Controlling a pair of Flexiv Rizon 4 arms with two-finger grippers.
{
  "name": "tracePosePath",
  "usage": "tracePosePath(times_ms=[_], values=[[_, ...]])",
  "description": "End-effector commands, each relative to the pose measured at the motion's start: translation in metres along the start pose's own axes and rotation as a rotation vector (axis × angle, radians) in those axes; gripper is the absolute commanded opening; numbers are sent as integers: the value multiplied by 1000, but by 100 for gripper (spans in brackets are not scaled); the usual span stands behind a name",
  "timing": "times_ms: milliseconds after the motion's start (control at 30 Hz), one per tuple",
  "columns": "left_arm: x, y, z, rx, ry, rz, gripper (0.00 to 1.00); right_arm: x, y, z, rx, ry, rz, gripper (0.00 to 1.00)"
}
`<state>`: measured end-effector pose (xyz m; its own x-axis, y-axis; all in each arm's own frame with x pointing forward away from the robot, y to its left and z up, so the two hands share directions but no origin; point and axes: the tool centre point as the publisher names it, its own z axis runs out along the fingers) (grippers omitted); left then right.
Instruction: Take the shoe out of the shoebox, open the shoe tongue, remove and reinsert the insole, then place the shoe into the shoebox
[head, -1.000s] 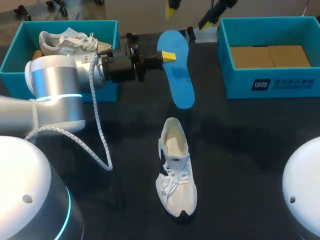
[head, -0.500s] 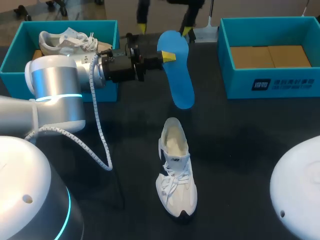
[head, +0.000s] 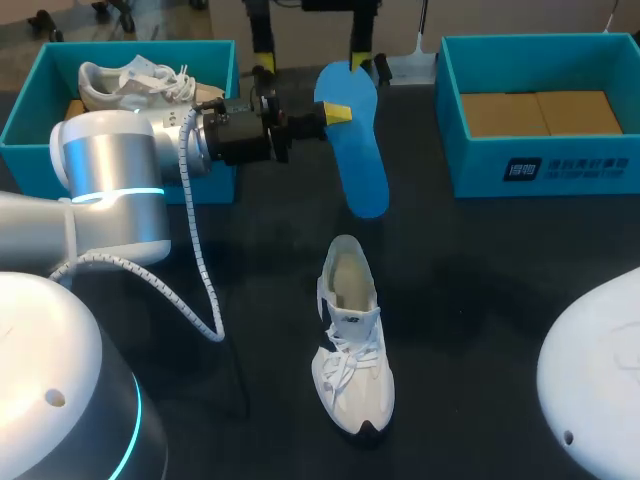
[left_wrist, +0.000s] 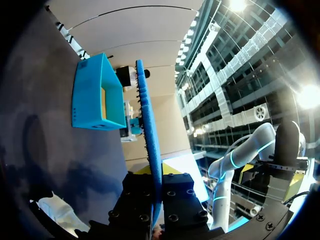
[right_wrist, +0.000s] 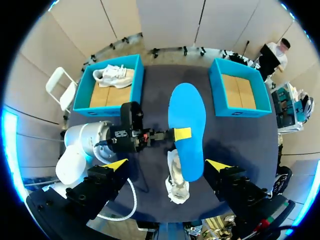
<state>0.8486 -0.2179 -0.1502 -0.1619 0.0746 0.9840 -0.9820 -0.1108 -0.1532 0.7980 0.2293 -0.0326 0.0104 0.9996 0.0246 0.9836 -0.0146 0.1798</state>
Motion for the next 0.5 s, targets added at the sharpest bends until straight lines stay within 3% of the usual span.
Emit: tracePosePath(times_ms=[33,167,500], values=[[0,1,0,0,1,1,0,-24,-3,4,4,234,26,100],[0,1,0,0,1,1,0,-41,0,10,16,429,63,100],[0,1,0,0,1,1,0,-70,0,14,-16,745,118,100]])
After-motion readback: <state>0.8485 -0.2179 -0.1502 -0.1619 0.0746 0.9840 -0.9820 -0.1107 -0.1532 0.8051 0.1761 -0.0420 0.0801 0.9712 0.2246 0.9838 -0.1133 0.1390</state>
